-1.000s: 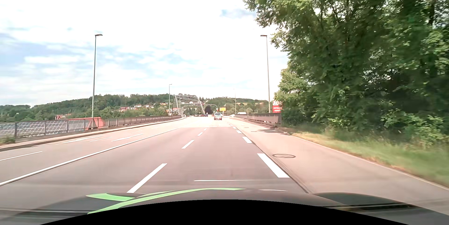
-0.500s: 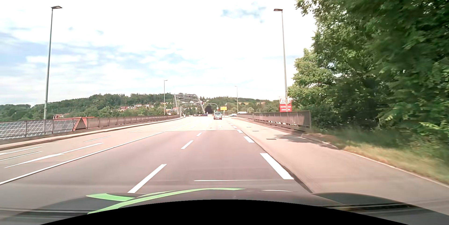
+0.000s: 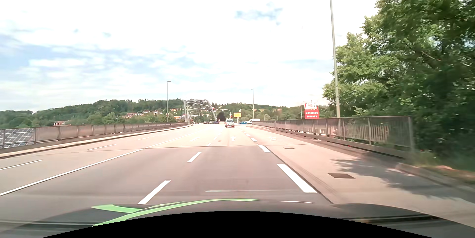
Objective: Follow the waypoints while adhering to traffic rules and regulations
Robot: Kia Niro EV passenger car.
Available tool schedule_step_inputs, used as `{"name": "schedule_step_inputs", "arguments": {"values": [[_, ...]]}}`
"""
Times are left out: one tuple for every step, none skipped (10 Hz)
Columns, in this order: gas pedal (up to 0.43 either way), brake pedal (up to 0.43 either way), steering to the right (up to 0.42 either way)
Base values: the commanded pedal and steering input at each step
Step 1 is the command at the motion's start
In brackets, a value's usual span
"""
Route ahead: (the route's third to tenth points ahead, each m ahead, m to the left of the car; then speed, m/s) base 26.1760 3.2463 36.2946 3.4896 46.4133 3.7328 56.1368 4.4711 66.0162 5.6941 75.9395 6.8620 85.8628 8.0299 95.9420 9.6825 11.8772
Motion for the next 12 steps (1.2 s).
{"name": "schedule_step_inputs", "arguments": {"values": [[0.0,0.152,-0.003],[0.0,0.152,-0.003],[0.0,0.152,-0.003],[0.0,0.152,-0.003],[0.0,0.152,-0.003],[0.0,0.152,-0.003],[0.0,0.152,-0.003],[0.0,0.152,-0.003],[0.0,0.152,-0.003],[0.0,0.152,-0.004],[0.0,0.152,-0.006],[0.0,0.152,-0.01]]}}
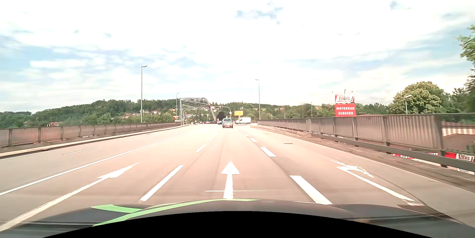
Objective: Follow the waypoints while adhering to traffic rules and regulations
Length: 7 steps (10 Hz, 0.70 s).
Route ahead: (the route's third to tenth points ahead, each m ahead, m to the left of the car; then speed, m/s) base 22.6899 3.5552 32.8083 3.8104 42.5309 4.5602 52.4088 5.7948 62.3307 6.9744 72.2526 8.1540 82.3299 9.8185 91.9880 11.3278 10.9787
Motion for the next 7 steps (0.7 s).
{"name": "schedule_step_inputs", "arguments": {"values": [[0.0,0.152,-0.012],[0.0,0.152,-0.012],[0.0,0.152,-0.012],[0.0,0.159,-0.012],[0.0,0.159,-0.011],[0.0,0.171,-0.012],[0.0,0.183,-0.012]]}}
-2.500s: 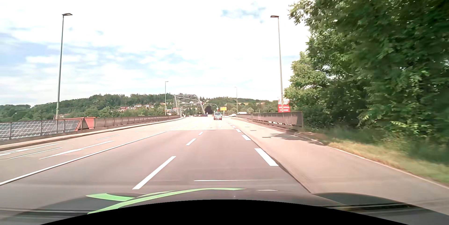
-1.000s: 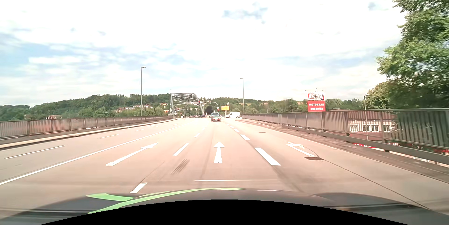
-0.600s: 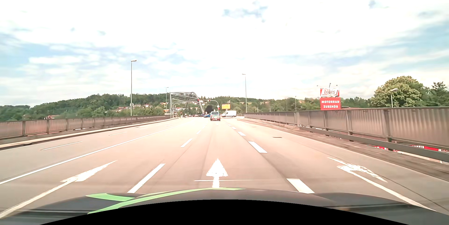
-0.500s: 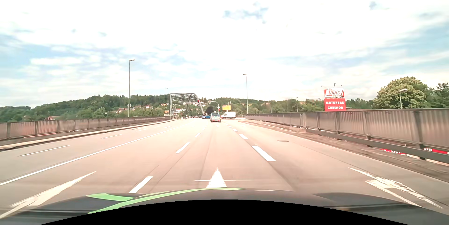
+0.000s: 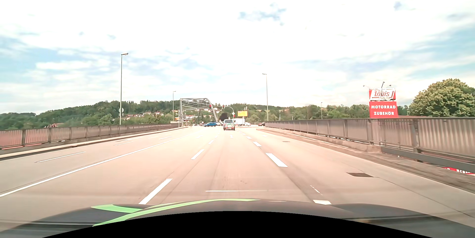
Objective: Follow the waypoints while adhering to traffic rules and regulations
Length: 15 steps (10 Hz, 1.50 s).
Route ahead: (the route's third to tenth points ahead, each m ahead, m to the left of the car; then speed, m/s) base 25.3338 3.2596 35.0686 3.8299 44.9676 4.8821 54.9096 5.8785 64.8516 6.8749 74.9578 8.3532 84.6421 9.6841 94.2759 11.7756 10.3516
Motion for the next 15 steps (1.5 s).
{"name": "schedule_step_inputs", "arguments": {"values": [[0.0,0.183,-0.012],[0.0,0.183,-0.012],[0.0,0.189,-0.012],[0.0,0.189,-0.012],[0.0,0.195,-0.012],[0.0,0.207,-0.011],[0.0,0.213,-0.011],[0.0,0.213,-0.011],[0.0,0.213,-0.01],[0.0,0.213,-0.009],[0.0,0.213,-0.008],[0.0,0.213,-0.008],[0.0,0.22,-0.008],[0.0,0.22,-0.008],[0.0,0.22,-0.008]]}}
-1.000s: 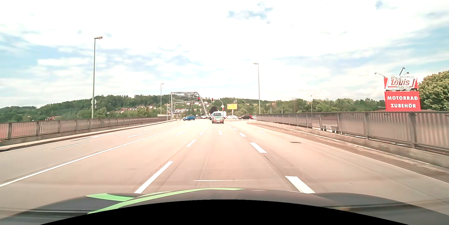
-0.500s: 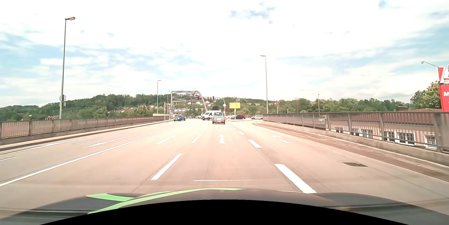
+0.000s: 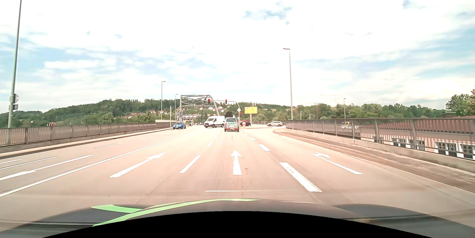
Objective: Follow the waypoints while adhering to traffic rules and regulations
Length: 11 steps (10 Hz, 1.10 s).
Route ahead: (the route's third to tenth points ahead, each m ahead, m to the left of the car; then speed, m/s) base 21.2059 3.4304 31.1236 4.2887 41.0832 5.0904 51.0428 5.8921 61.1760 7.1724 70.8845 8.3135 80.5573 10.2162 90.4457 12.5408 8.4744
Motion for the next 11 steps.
{"name": "schedule_step_inputs", "arguments": {"values": [[0.0,0.22,-0.008],[0.0,0.226,-0.008],[0.0,0.226,-0.008],[0.0,0.226,-0.008],[0.0,0.232,-0.008],[0.0,0.232,-0.008],[0.0,0.232,-0.008],[0.0,0.232,-0.008],[0.0,0.232,-0.008],[0.0,0.232,-0.008],[0.0,0.232,-0.008]]}}
